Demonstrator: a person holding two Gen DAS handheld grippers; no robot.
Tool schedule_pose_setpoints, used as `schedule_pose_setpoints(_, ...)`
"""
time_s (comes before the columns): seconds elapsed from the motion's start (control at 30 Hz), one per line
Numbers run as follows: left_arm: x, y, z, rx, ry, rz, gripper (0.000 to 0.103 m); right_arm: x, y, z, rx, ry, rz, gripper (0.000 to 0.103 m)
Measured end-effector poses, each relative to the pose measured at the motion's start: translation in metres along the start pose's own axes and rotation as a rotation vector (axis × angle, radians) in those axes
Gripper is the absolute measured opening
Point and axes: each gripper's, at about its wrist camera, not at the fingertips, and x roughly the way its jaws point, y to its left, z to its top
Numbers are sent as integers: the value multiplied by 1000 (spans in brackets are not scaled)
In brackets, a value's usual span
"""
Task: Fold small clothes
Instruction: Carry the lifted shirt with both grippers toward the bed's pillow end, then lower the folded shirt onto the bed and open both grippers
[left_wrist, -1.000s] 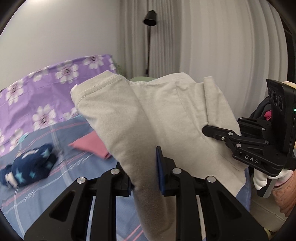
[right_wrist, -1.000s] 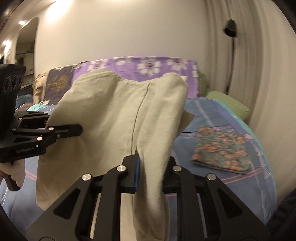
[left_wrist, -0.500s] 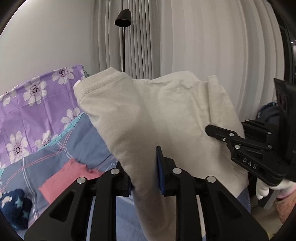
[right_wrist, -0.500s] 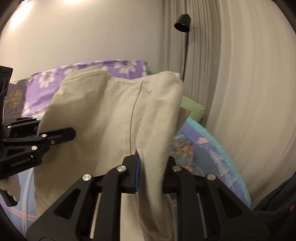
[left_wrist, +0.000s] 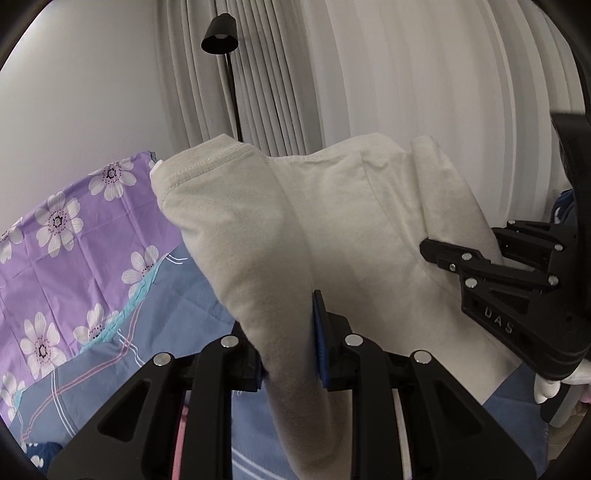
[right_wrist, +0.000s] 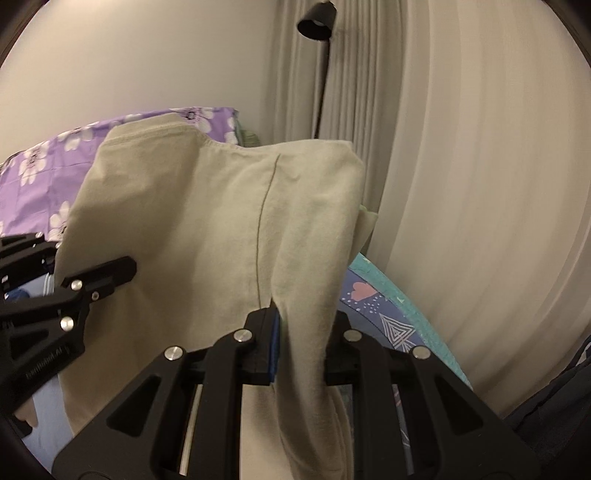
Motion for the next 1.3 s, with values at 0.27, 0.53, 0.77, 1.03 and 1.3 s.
schedule_pose_setpoints(0.27, 71, 7, -13, -75, 76, 18, 36, 75, -1, -6, -23, 124, -152, 30)
schedule_pose_setpoints(0.53, 104, -26, -97, 53, 224, -7, 38, 138, -14, -117, -108, 301, -327, 19)
schedule_pose_setpoints(0.77, 108, -30, -102, 34, 252, -14, 36, 140, -30, -124, -20, 315, -268, 21)
schedule_pose_setpoints(1.03, 86, -40, -105, 69, 219, 47, 52, 111, -23, -115, -76, 252, -320, 22)
schedule_pose_setpoints(1.3, -23, -31, -111, -99, 107, -126, 72, -20, -19, -119, 1, 112, -152, 31)
